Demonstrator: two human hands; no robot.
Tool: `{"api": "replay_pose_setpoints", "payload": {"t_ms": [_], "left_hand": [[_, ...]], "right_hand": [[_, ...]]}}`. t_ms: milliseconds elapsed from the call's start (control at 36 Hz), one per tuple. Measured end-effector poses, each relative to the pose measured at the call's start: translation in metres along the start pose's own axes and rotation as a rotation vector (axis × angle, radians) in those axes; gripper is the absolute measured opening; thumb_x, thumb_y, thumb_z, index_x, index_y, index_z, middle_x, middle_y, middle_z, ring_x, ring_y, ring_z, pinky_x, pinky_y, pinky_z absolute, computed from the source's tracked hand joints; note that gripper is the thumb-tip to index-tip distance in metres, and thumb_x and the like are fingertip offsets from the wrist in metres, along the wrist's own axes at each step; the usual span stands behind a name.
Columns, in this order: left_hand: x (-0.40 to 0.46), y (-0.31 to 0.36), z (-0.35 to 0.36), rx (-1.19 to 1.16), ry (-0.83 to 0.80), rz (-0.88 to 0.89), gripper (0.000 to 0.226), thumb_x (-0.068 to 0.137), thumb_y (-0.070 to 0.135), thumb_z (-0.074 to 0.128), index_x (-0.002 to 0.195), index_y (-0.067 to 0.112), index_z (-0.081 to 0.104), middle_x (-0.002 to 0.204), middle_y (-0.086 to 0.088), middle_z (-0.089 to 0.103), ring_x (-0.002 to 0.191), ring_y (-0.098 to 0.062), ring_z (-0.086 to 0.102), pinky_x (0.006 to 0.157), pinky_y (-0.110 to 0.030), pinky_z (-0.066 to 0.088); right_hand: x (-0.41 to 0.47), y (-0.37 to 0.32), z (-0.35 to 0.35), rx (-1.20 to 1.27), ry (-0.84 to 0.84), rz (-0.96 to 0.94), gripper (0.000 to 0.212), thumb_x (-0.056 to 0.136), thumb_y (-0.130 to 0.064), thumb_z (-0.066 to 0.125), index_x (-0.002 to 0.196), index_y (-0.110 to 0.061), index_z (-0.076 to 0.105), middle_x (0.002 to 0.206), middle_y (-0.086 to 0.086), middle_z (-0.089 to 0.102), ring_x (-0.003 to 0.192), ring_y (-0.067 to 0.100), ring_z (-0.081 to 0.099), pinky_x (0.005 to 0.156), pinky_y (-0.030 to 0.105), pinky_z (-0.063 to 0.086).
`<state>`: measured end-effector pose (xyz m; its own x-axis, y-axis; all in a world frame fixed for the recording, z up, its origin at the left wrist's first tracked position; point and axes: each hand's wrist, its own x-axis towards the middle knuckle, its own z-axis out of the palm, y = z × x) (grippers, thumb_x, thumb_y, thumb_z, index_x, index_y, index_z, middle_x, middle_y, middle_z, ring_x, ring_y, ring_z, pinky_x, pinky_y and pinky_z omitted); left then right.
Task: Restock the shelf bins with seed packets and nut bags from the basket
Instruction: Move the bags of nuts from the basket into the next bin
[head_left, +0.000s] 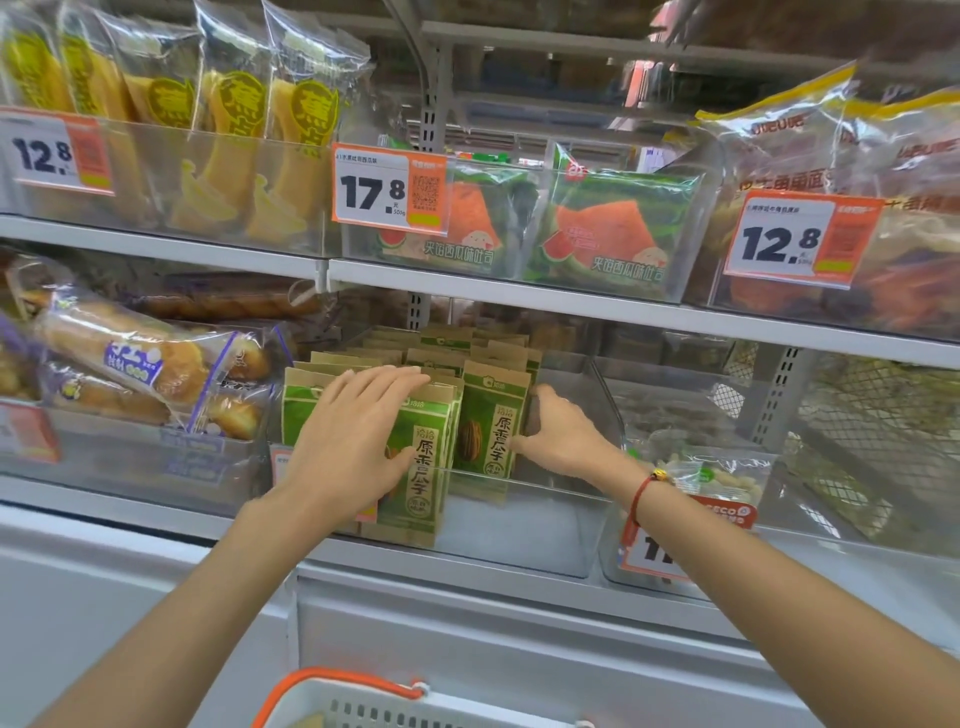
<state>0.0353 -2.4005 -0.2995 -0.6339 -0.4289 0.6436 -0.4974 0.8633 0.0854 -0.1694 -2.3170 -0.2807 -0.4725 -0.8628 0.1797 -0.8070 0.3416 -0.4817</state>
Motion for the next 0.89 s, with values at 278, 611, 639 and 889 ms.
{"api": "replay_pose_setpoints", "payload": {"t_ms": [278,611,639,889], "left_hand": [[-0.072,0.024,-0.014,-0.285,0.211,-0.097,0.042,0.081,0.012,0.072,0.118,0.027,0.06,0.119,0.02,0.053,0.114,-0.004,0.046,0.091,-0.027,0.041],[-0.167,0.003,-0.001,-0.237,-0.432,-0.475,0.025,0.09,0.029,0.059,0.111,0.041,0.058,0.109,0.026,0.061,0.097,0.003,0.059,0.081,-0.026,0.045],[-0.175,0.001,0.002,-0.207,-0.503,-0.492,0.025,0.091,0.03,0.058,0.113,0.04,0.057,0.111,0.025,0.06,0.098,0.001,0.059,0.079,-0.025,0.043],[-0.26,-0.021,0.066,0.004,-1.061,-0.708,0.032,0.092,0.025,0.046,0.123,0.024,0.054,0.129,0.001,0.056,0.119,-0.023,0.052,0.098,-0.033,0.043]], "right_hand": [[-0.096,-0.005,0.002,-0.111,0.135,-0.31,0.058,0.09,-0.035,0.059,0.141,-0.032,0.03,0.136,-0.007,0.042,0.109,0.013,0.054,0.091,0.038,0.048],[-0.147,-0.004,0.085,-0.233,-0.304,-0.397,0.024,0.092,-0.033,0.054,0.116,-0.031,0.059,0.094,-0.013,0.063,0.091,0.012,0.058,0.069,0.03,0.044],[-0.15,-0.001,0.097,-0.269,-0.374,-0.392,0.025,0.092,-0.033,0.053,0.117,-0.03,0.058,0.097,-0.011,0.064,0.093,0.013,0.058,0.067,0.029,0.041],[-0.188,0.018,0.211,-0.239,-0.809,-0.221,0.034,0.092,-0.029,0.053,0.125,-0.022,0.057,0.121,0.003,0.061,0.11,0.022,0.057,0.086,0.032,0.046]]}}
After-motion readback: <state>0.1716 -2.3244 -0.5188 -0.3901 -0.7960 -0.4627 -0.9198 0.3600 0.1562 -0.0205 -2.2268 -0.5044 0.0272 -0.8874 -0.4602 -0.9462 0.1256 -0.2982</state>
